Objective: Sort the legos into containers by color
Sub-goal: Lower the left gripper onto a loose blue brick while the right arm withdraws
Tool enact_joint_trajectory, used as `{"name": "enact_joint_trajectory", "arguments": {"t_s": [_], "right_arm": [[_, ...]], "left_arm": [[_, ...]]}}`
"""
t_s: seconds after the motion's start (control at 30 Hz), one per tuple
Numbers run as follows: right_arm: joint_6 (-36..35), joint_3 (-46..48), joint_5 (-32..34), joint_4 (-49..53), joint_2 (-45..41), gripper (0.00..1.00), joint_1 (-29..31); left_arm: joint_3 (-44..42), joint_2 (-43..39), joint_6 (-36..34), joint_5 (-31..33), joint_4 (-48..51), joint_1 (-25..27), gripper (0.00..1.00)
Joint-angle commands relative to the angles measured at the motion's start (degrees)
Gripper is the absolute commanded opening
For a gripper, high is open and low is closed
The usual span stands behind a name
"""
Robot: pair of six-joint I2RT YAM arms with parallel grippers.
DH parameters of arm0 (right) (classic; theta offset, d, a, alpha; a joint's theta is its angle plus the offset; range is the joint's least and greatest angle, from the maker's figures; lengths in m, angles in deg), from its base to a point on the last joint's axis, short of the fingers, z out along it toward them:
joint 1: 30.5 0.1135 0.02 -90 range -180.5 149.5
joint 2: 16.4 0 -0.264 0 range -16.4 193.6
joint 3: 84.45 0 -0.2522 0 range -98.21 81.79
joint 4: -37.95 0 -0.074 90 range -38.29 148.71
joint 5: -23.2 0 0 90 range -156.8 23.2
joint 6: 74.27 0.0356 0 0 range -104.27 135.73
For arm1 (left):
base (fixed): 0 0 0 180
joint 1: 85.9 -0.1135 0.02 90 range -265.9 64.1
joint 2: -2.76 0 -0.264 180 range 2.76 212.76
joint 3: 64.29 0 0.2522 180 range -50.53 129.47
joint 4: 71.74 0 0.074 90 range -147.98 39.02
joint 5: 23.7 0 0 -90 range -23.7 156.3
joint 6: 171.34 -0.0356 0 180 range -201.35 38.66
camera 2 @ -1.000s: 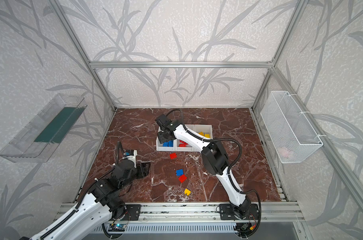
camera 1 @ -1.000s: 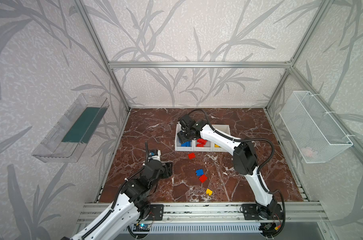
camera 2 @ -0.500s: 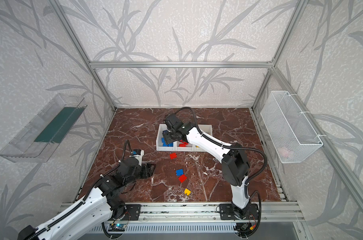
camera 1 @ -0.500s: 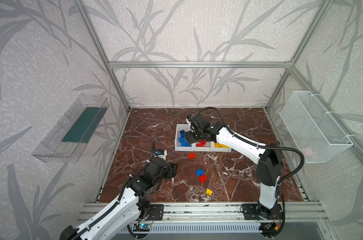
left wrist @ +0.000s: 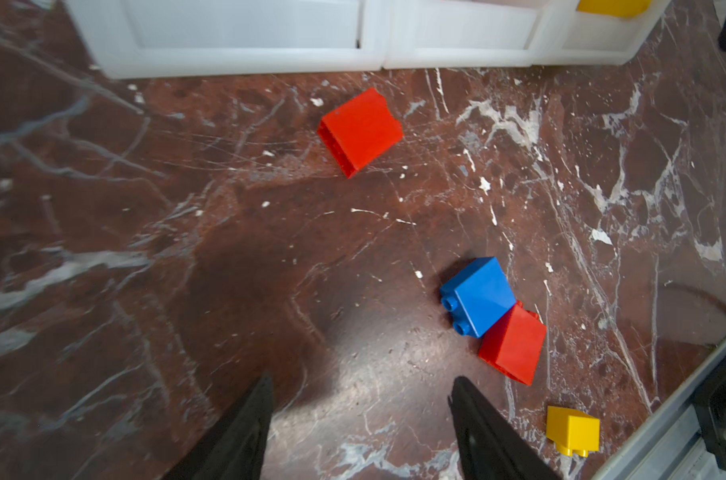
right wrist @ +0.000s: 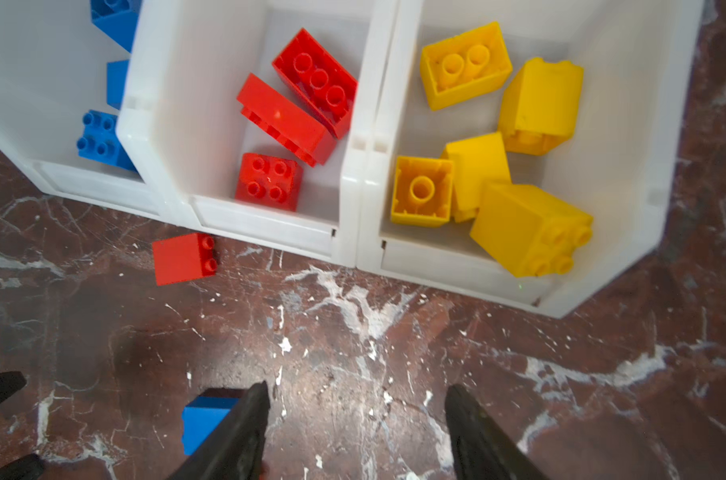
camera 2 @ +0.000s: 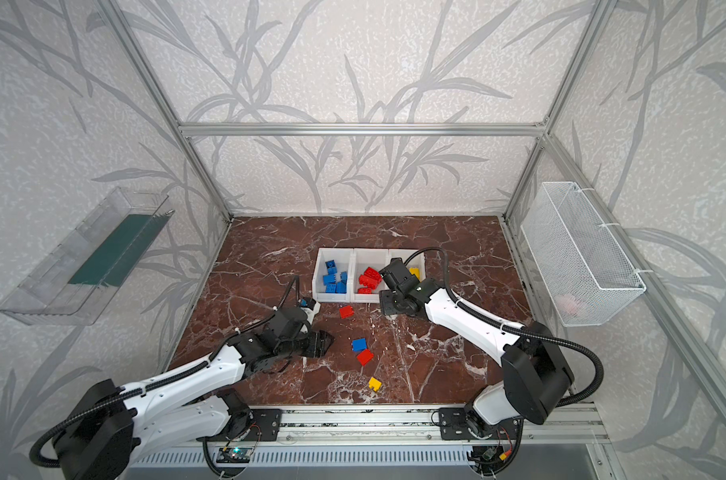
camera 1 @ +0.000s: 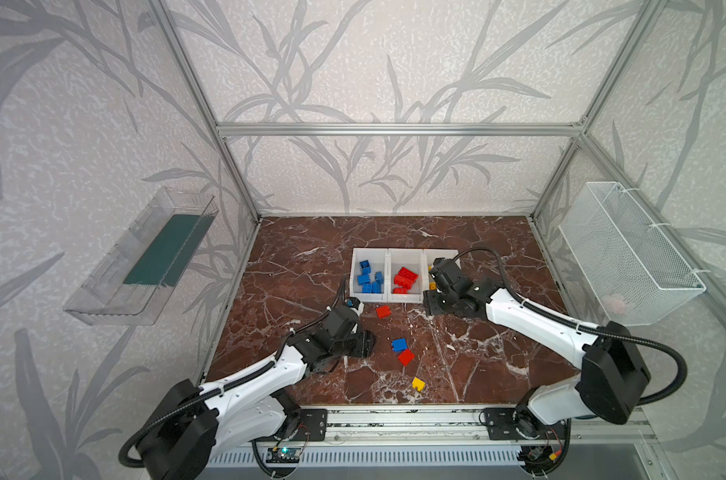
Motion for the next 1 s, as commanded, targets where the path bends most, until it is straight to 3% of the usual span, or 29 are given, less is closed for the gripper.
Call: {"name": "enact_joint_trajectory", "arguments": {"t_s": [0.0,0.4,0.97], "right_arm": [[3.6,3.1,3.2,-0.4,-4.3,0.68,-0.3],[9.0,13.3,4.7,-0.9,-13.4,0.68,-0.4],[9.3,15.3,5.8,0.2,-16.8,0.69,-0.5]], "left_arm": [[1.9,5.0,0.7,-4.4,-6.3,1.5,0.71],[11.3,22.8,1.8,-12.6,-8.1,5.3,0.70],[23.4,35.9,-3.5,-10.5,-0.7,5.6,0.65]]}}
